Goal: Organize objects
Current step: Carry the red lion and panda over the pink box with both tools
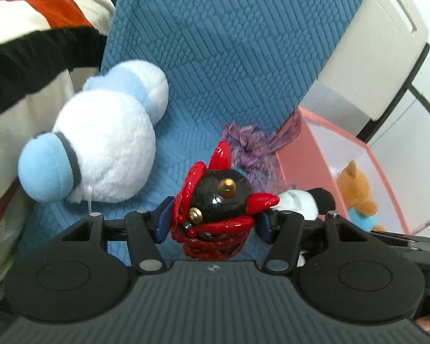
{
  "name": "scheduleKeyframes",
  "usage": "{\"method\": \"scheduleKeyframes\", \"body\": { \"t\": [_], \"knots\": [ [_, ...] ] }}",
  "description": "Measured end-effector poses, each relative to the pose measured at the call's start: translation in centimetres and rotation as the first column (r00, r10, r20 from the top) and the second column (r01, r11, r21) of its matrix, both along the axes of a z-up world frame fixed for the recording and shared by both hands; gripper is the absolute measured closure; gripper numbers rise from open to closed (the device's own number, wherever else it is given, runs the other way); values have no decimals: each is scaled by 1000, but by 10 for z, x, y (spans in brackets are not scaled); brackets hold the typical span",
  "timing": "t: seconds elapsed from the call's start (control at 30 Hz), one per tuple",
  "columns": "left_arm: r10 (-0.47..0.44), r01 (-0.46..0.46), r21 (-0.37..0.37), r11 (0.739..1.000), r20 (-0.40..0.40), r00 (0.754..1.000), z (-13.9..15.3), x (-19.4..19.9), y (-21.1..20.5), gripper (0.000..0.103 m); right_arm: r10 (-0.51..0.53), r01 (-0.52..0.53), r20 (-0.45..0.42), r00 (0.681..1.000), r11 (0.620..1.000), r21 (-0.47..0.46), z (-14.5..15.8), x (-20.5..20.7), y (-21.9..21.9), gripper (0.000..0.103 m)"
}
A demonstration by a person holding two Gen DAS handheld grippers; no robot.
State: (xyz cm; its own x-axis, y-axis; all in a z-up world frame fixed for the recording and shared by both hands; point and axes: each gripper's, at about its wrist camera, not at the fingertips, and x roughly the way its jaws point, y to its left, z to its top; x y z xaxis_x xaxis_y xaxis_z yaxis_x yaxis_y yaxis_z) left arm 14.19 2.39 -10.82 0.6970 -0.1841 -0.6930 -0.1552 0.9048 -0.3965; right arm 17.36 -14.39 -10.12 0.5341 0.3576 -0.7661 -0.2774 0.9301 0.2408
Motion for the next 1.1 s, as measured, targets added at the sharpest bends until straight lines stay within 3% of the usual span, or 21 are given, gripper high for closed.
{"method": "scheduleKeyframes", "body": {
  "t": [0.23,0.57,0.87,1.1],
  "knots": [
    [-8,7,-58,998,-18,1000,23,1,-7,40,-6,6,38,999,1000,16,33,7,-21,59],
    [-84,87,-73,994,43,996,84,22,-44,40,-63,56,107,992,996,65,82,12,-63,59],
    [-124,132,-94,987,93,988,119,43,-88,40,-147,136,117,982,986,99,99,14,-120,59],
    [-158,165,-89,982,84,984,120,63,-129,40,-200,191,105,974,977,95,86,12,-166,59]
  ]
}}
